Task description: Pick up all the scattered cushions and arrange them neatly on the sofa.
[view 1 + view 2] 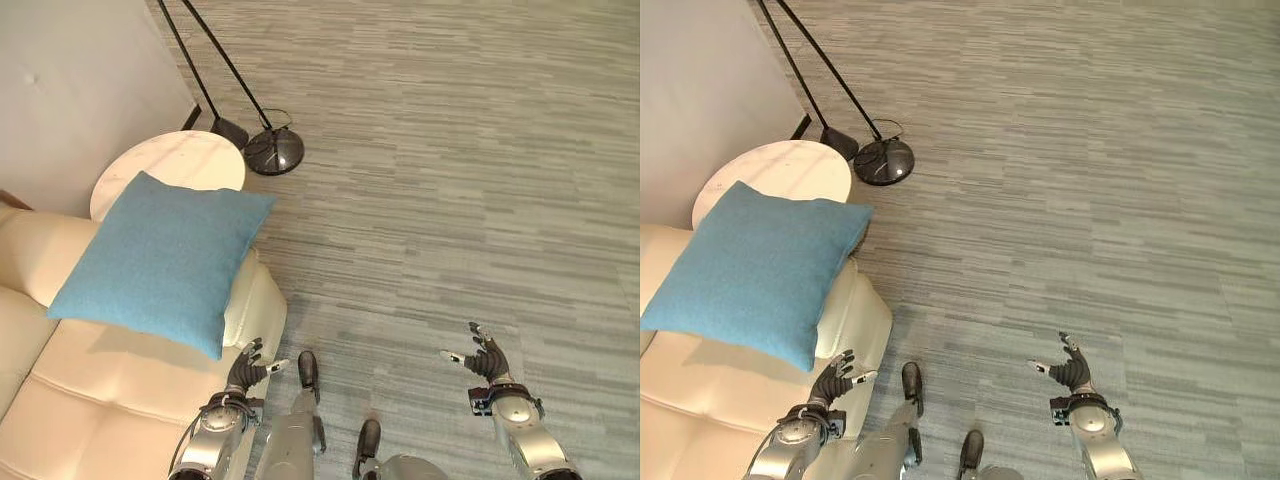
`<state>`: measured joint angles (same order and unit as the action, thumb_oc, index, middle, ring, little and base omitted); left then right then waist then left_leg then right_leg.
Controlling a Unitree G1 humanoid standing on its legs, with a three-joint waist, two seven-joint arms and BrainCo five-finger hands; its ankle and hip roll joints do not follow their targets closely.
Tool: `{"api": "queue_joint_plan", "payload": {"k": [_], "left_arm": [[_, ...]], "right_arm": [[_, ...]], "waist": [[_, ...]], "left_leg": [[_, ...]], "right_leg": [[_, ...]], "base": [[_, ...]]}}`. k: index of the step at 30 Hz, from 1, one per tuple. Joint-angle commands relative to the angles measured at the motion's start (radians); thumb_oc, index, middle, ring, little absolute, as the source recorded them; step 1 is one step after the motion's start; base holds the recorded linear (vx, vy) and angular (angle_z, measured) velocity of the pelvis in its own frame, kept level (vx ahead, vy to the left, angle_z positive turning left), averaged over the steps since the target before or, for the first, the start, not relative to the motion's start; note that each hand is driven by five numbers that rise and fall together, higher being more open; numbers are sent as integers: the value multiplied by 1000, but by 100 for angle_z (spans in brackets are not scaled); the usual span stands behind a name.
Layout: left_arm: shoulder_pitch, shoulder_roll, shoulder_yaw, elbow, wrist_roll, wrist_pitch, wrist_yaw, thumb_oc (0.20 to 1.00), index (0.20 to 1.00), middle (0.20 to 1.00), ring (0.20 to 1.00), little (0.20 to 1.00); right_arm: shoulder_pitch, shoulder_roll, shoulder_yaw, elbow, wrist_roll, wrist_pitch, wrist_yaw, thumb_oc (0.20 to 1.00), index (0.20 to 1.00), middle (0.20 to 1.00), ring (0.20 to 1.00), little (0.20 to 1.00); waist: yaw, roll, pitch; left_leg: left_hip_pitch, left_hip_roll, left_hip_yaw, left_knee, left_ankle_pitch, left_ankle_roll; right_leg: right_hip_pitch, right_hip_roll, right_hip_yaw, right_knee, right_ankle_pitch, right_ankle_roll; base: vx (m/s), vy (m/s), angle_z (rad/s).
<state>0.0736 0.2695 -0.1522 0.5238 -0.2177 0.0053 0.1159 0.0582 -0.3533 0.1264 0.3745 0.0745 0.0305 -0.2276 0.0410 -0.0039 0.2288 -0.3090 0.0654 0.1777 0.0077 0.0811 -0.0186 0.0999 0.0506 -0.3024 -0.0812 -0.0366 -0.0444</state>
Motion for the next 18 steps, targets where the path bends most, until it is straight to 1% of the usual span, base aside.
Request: {"api": "queue_joint_plan", "payload": {"k": [1, 3, 4, 5, 6, 7, 8, 9, 10, 12, 13, 14, 15, 16, 17, 18], "left_arm": [[-6, 43, 23, -74, -23, -34, 14, 1000, 1000, 1000, 1000, 1000], [8, 50, 30, -86, -32, -32, 8, 1000, 1000, 1000, 1000, 1000], [11, 52, 32, -88, -34, -31, 9, 1000, 1000, 1000, 1000, 1000], [10, 53, 34, -87, -37, -28, 10, 1000, 1000, 1000, 1000, 1000], [13, 54, 32, -87, -40, -27, 13, 1000, 1000, 1000, 1000, 1000], [16, 59, 30, -93, -42, -28, 16, 1000, 1000, 1000, 1000, 1000], [18, 60, 30, -91, -40, -27, 18, 1000, 1000, 1000, 1000, 1000], [17, 60, 29, -96, -39, -27, 18, 1000, 1000, 1000, 1000, 1000], [15, 59, 27, -102, -39, -28, 18, 1000, 1000, 1000, 1000, 1000], [6, 55, 19, -106, -46, -36, 18, 1000, 1000, 1000, 1000, 1000], [1, 55, 13, -104, -48, -37, 17, 1000, 1000, 1000, 1000, 1000], [-4, 54, 6, -100, -46, -38, 15, 1000, 1000, 1000, 1000, 1000], [-15, 54, -1, -94, -44, -39, 12, 1000, 1000, 1000, 1000, 1000], [-15, 54, 0, -94, -44, -39, 12, 1000, 1000, 1000, 1000, 1000], [-17, 59, -14, -96, -44, -44, 9, 1000, 1000, 1000, 1000, 1000], [-15, 63, -18, -95, -36, -44, 2, 1000, 1000, 1000, 1000, 1000]], "right_arm": [[15, -11, -37, -90, -41, -30, 10, 1000, 1000, 1000, 1000, 1000], [15, 3, -36, -89, -43, -26, 18, 1000, 1000, 1000, 1000, 1000], [14, 10, -33, -84, -44, -25, 21, 1000, 1000, 1000, 1000, 1000], [10, 17, -31, -80, -44, -23, 23, 1000, 1000, 1000, 1000, 1000], [11, 23, -28, -79, -43, -22, 27, 1000, 1000, 1000, 1000, 1000], [18, 27, -27, -83, -42, -20, 31, 1000, 1000, 1000, 1000, 1000], [25, 31, -26, -85, -44, -20, 32, 1000, 1000, 1000, 1000, 1000], [30, 35, -27, -87, -42, -23, 32, 1000, 1000, 1000, 1000, 1000], [32, 37, -28, -85, -39, -25, 30, 1000, 1000, 1000, 1000, 1000], [27, 36, -35, -81, -25, -30, 25, 1000, 1000, 1000, 1000, 1000], [26, 34, -38, -79, -15, -32, 20, 1000, 1000, 1000, 1000, 1000], [27, 31, -41, -76, -8, -33, 16, 1000, 1000, 1000, 1000, 1000], [26, 28, -46, -67, 2, -33, 10, 1000, 1000, 1000, 1000, 1000], [26, 28, -46, -66, 3, -34, 9, 1000, 1000, 1000, 1000, 1000], [33, 20, -45, -65, 8, -32, 10, 1000, 1000, 1000, 1000, 1000], [35, 17, -44, -68, 5, -31, 14, 1000, 1000, 1000, 1000, 1000]], "waist": [[12, -25, -53], [25, -39, -64], [28, -43, -66], [30, -46, -63], [28, -52, -56], [19, -40, -48], [15, -34, -41], [9, -25, -36], [2, -17, -30], [-14, -4, -15], [-23, -6, -8], [-35, -9, -4], [-50, -11, 0], [-50, -10, -1], [-64, -19, -2], [-67, -26, -9]], "left_leg": [[55, -19, -11, 49, -24, -6], [71, -33, -14, 47, -44, 13], [84, -40, -20, 47, -56, 24], [100, -48, -27, 47, -72, 36], [118, -64, -36, 54, -90, 51], [143, -80, -63, 51, -106, 75], [164, -85, -79, 43, -114, 81], [184, -83, -99, 31, -117, 84], [203, -84, -116, 21, -118, 85], [223, -83, -159, 13, -119, 75], [234, -90, -178, 14, -124, 71], [242, -99, -205, 15, -127, 66], [252, -107, -238, 10, -130, 58], [249, -106, -239, 9, -127, 58], [264, -121, -286, -5, -131, 48], [268, -128, -312, -1, -139, 45]], "right_leg": [[-18, -147, 57, 136, -136, 143], [-36, -168, 60, 207, -137, 160], [-57, -177, 60, 267, -135, 171], [-88, -190, 61, 336, -119, 183], [-105, -209, 64, 404, -78, 201], [-161, -225, 91, 544, 7, 211], [-189, -223, 114, 596, 13, 207], [-227, -210, 138, 627, 0, 192], [-259, -194, 158, 628, -18, 180], [-294, -162, 194, 533, -55, 161], [-301, -147, 224, 470, -67, 158], [-311, -126, 272, 381, -58, 158], [-326, -104, 332, 293, -35, 167], [-325, -104, 331, 286, -29, 167], [-353, -84, 399, 195, 21, 178], [-322, -97, 387, 149, 29, 176]], "base": [[359, 220, -7], [271, 199, 6], [181, 160, 25], [191, 156, 37], [232, 179, 58], [238, 150, 46], [219, 111, 61], [172, 37, 94], [181, -5, 111], [201, -67, 99], [207, -134, 88], [220, -169, 80], [152, -127, 77], [193, -185, 87], [177, -192, 121], [311, -336, 146]]}}
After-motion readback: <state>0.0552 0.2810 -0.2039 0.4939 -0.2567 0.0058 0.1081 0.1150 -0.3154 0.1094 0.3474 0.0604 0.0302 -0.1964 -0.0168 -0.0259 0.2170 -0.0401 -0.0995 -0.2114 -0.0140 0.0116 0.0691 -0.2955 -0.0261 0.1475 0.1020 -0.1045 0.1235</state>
